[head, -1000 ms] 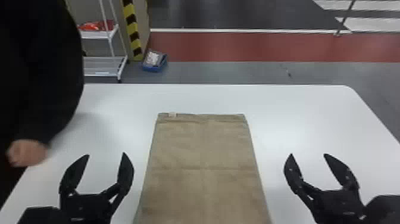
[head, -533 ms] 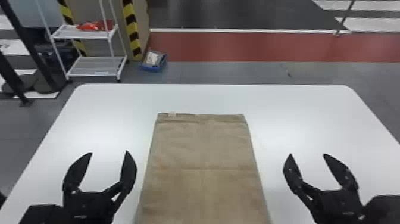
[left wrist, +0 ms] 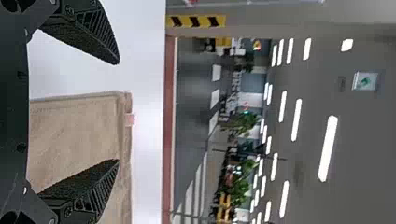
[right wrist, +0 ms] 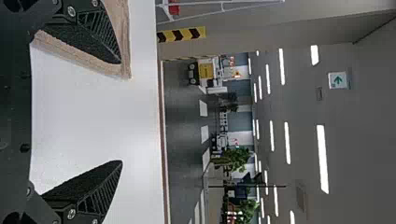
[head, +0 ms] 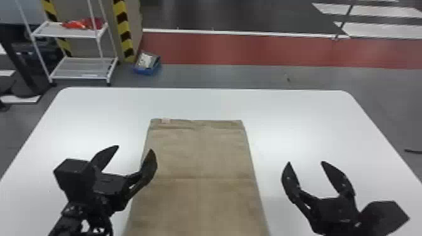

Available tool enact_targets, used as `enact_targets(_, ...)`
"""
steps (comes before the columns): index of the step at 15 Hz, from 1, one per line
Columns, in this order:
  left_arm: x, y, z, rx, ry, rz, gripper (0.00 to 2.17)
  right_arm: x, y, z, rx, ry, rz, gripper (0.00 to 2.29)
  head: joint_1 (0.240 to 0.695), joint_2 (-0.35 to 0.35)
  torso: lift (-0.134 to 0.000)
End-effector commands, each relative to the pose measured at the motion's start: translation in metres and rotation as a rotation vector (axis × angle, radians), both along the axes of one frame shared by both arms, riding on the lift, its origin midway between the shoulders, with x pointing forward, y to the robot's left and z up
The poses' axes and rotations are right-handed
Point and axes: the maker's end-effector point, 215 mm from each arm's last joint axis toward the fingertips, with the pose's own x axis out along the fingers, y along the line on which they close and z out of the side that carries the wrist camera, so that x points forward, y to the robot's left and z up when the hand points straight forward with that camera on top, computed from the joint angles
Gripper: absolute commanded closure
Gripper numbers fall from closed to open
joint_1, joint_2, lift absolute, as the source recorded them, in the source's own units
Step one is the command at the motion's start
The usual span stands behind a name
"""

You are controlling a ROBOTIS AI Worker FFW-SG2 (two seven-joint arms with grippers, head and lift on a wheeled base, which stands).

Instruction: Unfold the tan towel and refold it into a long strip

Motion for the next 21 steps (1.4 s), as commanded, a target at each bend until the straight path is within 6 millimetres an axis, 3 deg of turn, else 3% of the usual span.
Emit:
enact_targets(1, 0.028, -0.005, -0.006, 0.037, 0.069, -0.012, 0.14, 0.002, -0.001, -0.001, -0.004, 0.002, 0.001, 0.12, 0.695, -0.091, -0.123)
enact_targets(3, 0.052, -0.01, -0.014, 0.05, 0.127, -0.028, 0.14, 0.002, -0.001, -0.002, -0.004, 0.003, 0.001, 0.12, 0.695, -0.1, -0.123)
enact_targets(6, 0.087, -0.029, -0.01, 0.088, 0.144, -0.067, 0.15, 0.003, -0.003, -0.004, -0.008, 0.009, 0.0, 0.12, 0.695, -0.106, -0.123)
enact_targets(11, 0.124, -0.046, -0.03, 0.116, 0.203, -0.102, 0.15, 0.004, -0.005, -0.006, -0.012, 0.013, -0.001, 0.12, 0.695, -0.131, -0.123)
enact_targets(16, 0.152, -0.034, -0.055, 0.13, 0.245, -0.078, 0.18, 0.007, -0.008, -0.011, -0.016, 0.018, -0.003, 0.12, 0.695, -0.135, -0.123)
enact_targets(20, 0.16, -0.023, -0.067, 0.135, 0.267, -0.056, 0.22, 0.01, -0.01, -0.015, -0.013, 0.025, -0.006, 0.12, 0.695, -0.121, -0.123)
enact_targets(21, 0.161, -0.022, -0.067, 0.135, 0.265, -0.056, 0.33, 0.01, -0.01, -0.016, -0.014, 0.025, -0.006, 0.12, 0.695, -0.115, -0.123)
